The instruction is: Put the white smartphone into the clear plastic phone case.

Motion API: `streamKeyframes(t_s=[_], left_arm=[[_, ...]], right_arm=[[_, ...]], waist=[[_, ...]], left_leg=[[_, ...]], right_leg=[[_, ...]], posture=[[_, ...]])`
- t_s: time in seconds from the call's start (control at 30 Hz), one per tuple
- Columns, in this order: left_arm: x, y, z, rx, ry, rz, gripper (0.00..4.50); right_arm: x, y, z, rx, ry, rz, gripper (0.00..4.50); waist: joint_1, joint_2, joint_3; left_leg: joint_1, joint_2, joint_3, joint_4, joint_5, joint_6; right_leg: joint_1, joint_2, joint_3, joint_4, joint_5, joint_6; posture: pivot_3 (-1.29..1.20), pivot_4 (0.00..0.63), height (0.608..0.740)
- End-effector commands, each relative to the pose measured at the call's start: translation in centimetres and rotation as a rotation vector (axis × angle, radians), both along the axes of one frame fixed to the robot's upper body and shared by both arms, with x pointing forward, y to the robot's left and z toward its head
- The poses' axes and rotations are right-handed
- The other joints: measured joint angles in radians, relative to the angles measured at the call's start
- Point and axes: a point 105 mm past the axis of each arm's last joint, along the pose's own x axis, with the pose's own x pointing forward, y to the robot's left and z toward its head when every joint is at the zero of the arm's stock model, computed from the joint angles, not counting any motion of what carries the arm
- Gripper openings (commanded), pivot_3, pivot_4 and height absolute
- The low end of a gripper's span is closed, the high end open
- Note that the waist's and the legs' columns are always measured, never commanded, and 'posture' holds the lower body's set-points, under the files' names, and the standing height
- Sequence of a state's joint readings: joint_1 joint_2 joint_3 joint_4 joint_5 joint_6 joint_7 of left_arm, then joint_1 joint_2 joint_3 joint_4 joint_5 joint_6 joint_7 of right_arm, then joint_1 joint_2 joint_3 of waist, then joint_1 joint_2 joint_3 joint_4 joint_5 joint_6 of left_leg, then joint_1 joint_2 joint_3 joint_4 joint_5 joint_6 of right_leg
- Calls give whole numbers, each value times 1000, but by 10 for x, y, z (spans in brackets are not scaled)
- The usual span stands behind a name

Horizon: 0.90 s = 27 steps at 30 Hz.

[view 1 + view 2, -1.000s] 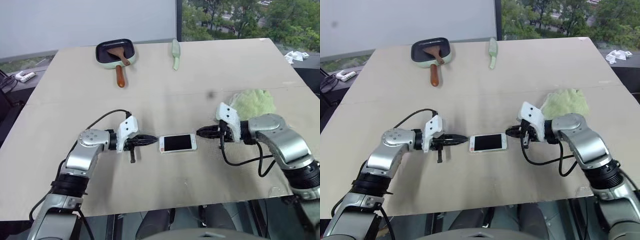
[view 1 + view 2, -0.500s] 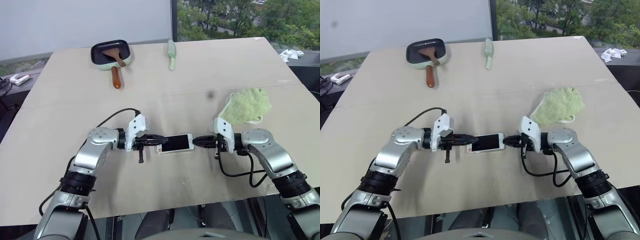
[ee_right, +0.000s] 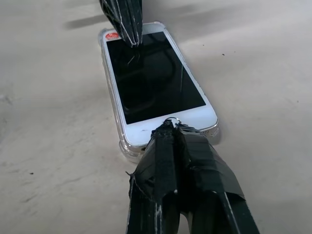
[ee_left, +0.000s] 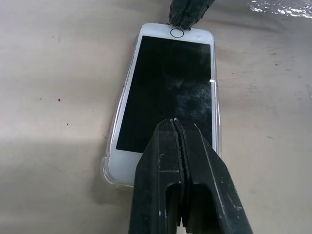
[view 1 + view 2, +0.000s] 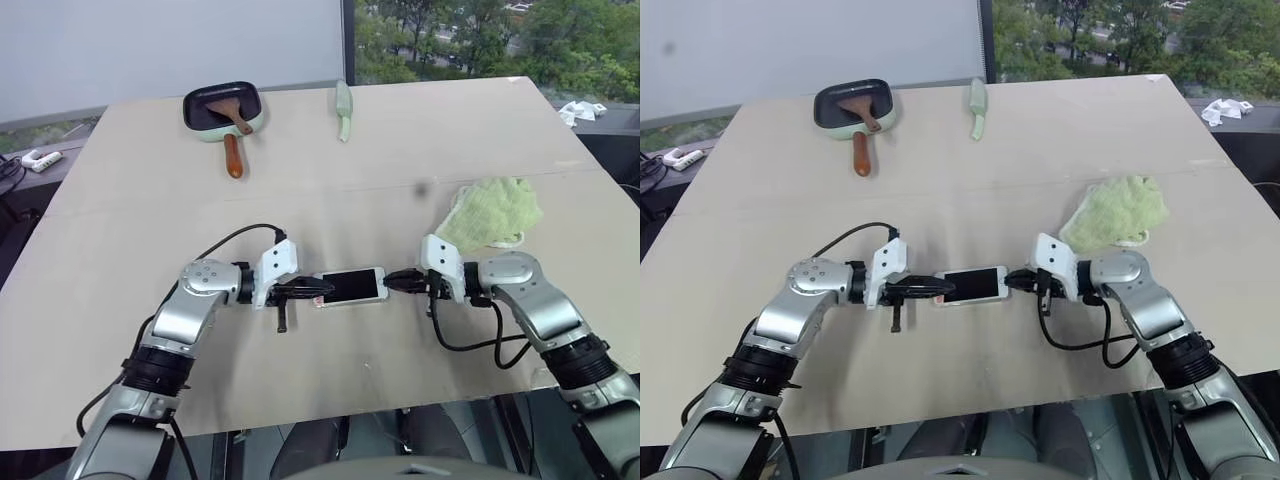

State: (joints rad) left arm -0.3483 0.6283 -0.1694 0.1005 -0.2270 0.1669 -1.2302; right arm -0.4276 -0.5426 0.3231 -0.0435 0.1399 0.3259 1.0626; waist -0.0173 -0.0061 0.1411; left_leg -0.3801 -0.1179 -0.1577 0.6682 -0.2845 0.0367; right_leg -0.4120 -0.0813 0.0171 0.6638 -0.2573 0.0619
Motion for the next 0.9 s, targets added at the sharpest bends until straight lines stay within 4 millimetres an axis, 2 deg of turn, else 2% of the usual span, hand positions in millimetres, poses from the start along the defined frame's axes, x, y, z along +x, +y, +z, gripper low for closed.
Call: streamKeyframes(t_s=[0.03, 0.37, 0.73, 0.9], left_arm=[[-1, 0, -4, 14, 7, -1, 0], [-3, -1, -5, 7, 10, -1, 0], [-4, 1, -2, 4, 8, 7, 0], [-5, 2, -2, 7, 10, 11, 0]], right_arm=[[-4, -1, -20, -87, 66, -4, 31], [-16, 5, -35, -244, 175, 48, 31], [-19, 17, -44, -325, 248, 71, 31], [-22, 13, -52, -388, 314, 39, 31]], waist=[[0, 0, 0], [-1, -1, -3], [-8, -3, -15], [-15, -3, -22]], left_leg=[[0, 0, 0, 0, 0, 0], [1, 0, 0, 0, 0, 0], [2, 1, 1, -1, 0, 0], [2, 1, 1, -1, 0, 0]], right_leg=[[0, 0, 0, 0, 0, 0], [0, 0, 1, 0, 0, 0], [1, 1, 2, 1, 0, 0], [1, 1, 2, 1, 0, 0]], posture=[[0, 150, 740], [0, 150, 740], [0, 150, 740], [0, 150, 740]])
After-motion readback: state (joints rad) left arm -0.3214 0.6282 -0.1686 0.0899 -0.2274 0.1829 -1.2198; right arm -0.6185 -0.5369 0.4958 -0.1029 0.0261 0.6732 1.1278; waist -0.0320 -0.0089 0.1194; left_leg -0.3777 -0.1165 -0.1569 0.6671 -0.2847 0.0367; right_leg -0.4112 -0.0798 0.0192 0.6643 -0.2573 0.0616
